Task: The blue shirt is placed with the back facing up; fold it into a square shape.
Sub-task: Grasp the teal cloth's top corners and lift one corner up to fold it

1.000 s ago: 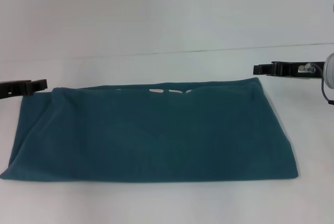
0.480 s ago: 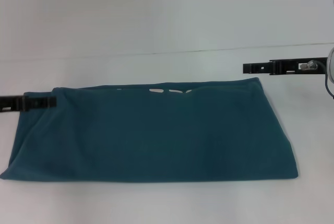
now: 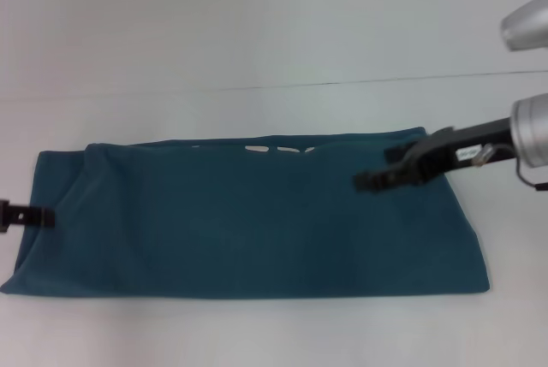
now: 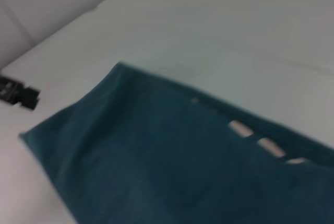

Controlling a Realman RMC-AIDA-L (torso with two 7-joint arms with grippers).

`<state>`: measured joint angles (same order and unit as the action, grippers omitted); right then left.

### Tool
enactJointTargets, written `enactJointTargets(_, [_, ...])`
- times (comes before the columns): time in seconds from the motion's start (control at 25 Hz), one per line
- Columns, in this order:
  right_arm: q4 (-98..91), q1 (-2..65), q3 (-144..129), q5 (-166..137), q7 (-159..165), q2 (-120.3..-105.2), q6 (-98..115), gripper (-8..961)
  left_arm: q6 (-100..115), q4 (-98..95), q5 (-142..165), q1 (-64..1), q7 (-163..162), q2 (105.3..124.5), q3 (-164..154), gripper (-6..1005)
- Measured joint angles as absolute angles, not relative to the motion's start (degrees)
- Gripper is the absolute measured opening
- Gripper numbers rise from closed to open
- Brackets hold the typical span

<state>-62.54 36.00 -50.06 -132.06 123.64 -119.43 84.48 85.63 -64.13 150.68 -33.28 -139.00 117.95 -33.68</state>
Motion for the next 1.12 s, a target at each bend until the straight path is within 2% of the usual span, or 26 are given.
enactJointTargets(0.24, [-62.71, 36.64, -56.43, -132.00, 124.73, -119.63, 85.36, 938, 84.98, -64.12, 156.16, -34.37, -141.66, 118.52, -35.42, 877])
enactJointTargets(1.12, [-62.31, 36.70, -59.42, -131.13, 125.85, -119.98, 85.86, 936, 85.80, -62.13, 163.65, -35.45, -148.41, 118.50, -37.73, 876])
